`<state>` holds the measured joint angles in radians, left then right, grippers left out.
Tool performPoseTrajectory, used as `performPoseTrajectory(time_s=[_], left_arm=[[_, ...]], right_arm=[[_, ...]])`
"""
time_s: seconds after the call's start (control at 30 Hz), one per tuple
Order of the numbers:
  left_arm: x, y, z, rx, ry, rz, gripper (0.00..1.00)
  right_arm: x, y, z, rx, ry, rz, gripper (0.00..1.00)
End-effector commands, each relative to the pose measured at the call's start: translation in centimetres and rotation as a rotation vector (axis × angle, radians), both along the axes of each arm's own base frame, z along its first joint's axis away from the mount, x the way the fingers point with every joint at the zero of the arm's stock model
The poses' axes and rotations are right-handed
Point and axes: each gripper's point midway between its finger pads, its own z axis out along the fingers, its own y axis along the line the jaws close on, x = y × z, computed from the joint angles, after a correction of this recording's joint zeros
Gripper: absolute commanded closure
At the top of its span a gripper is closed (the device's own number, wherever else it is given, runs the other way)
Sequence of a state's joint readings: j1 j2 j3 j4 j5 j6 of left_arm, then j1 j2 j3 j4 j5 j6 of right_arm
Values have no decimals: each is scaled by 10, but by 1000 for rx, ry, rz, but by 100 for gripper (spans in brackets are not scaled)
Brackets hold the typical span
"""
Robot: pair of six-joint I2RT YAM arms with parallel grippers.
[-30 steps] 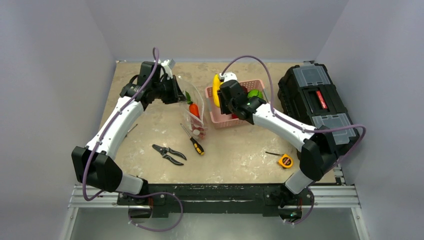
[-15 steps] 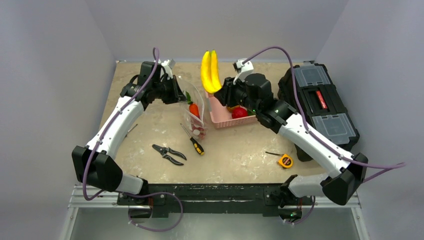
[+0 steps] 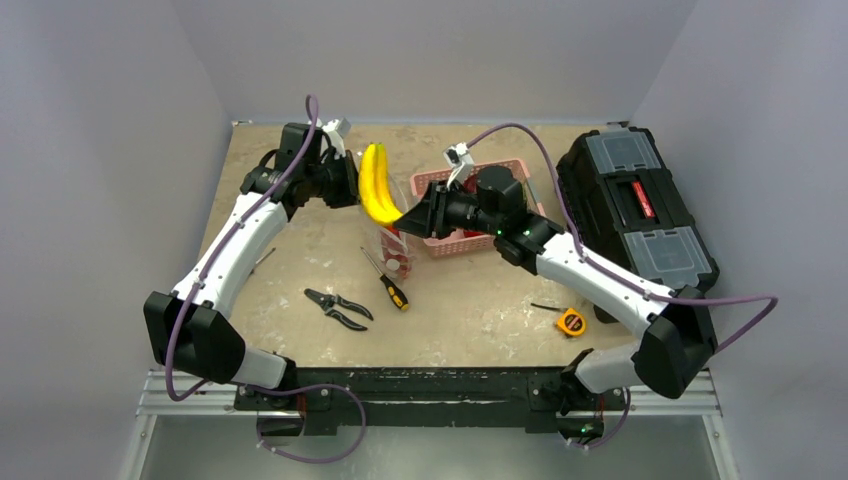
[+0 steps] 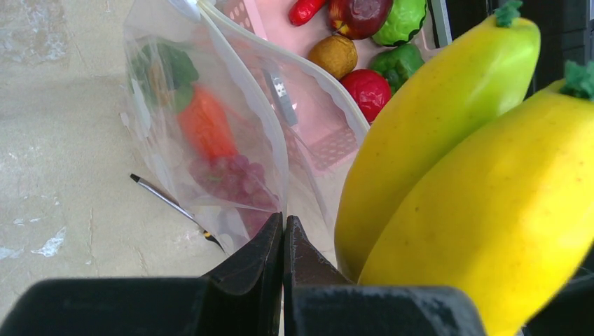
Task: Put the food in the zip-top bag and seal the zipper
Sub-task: Place the fake fruit in the zipper food storage bag.
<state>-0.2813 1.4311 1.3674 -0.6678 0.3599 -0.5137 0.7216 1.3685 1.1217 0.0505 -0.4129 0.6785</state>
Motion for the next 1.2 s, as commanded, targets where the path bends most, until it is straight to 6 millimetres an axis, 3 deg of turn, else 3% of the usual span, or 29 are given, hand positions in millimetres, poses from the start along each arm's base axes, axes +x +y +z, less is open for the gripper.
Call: performPoseTrajectory(time_s=[0.0,0.13,0.43,0.8,0.97,1.17], left_arm=[[3,0,11,-22,-39,7,100],[3,0,10,-22,-34,3,100],[3,0,12,-23,-38,5,100],[3,0,12,-22,-40,5,100],[3,1,12,-17,-41,10,100],[3,12,27,-2,-132,57,100]], right_arm=[[-6,7,10,98,53,22,100],[3,0,-11,5,68,-34,100],[26,-30,-29,-253,-1,-172,100],[24,-20,-5,-360,-92,-126,100],[20,-33,-3,-514,-112,-76,100],[-16,-26,20,-434,-90,99,100]])
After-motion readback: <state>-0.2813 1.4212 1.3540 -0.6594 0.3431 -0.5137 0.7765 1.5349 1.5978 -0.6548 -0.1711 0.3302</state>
